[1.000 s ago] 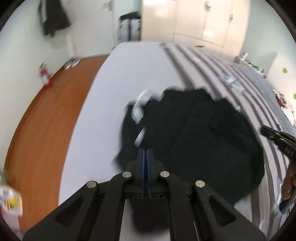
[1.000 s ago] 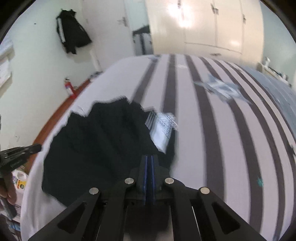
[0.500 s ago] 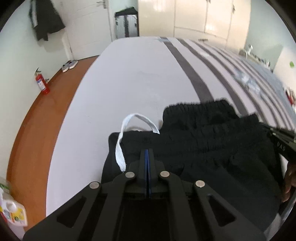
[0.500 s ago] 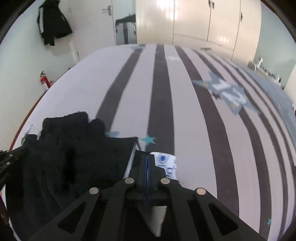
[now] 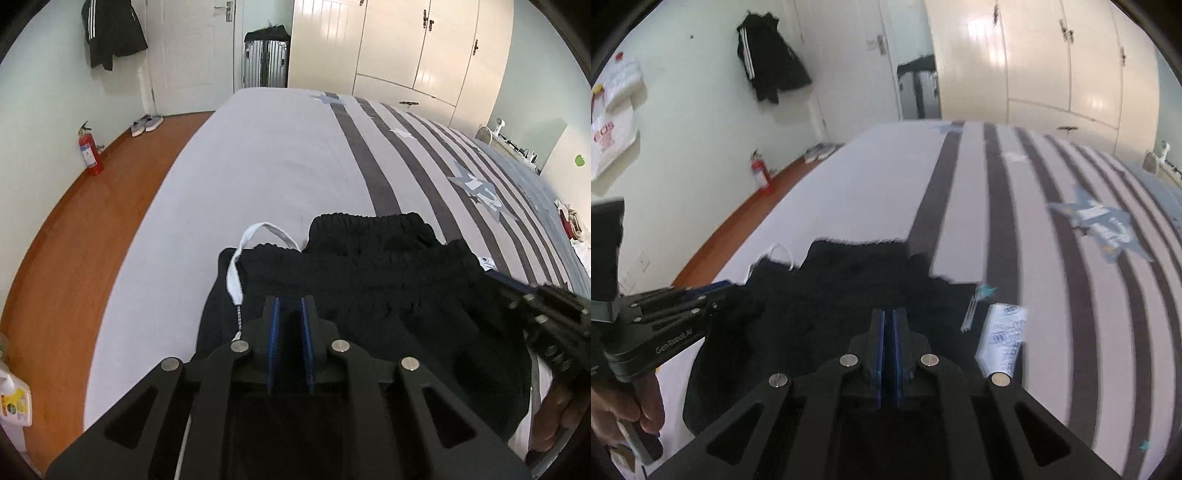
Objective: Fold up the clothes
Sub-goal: 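Press the folded hoodie flat with both grippers and open them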
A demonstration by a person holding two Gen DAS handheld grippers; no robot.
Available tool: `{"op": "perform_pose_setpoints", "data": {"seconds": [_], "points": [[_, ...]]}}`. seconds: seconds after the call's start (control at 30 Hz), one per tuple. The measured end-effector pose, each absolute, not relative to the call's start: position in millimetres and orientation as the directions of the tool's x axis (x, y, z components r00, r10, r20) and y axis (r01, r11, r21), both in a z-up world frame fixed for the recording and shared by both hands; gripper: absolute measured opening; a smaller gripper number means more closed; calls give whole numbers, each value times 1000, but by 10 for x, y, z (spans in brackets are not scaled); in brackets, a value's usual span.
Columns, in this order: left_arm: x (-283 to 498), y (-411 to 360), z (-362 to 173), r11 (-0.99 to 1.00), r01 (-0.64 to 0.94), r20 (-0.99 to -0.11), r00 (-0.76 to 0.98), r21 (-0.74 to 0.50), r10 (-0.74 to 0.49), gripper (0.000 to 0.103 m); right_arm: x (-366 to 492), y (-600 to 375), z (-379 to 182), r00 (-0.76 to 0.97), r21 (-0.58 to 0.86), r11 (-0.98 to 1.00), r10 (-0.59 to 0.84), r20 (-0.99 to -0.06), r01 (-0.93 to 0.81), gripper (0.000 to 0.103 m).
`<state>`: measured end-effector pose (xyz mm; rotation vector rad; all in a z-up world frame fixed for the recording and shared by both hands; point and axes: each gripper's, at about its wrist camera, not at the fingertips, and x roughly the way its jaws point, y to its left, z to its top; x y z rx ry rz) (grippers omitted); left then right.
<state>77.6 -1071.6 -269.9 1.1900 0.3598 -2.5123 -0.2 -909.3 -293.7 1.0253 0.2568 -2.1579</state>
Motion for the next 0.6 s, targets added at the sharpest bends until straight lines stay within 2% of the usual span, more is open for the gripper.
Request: {"op": "perform_pose_setpoints", "data": {"seconds": [0.2, 0.33, 0.6], "points": [[713, -10781, -2834, -916, 392, -809, -563, -82, -168, 10, -239, -9061, -3144, -443, 88, -762, -461, -769, 641, 9], [875, -10622, -2565, -911, 408, -771, -596, -51, -224, 12, -141, -8884, -2847, -545, 46, -798, -451, -707, 601, 10], [1501, -10168, -2132, -911, 404, -719, -657, -83, -226, 27, 369, -8367, -2432, -606, 17, -827, -425, -673, 561, 12]]}}
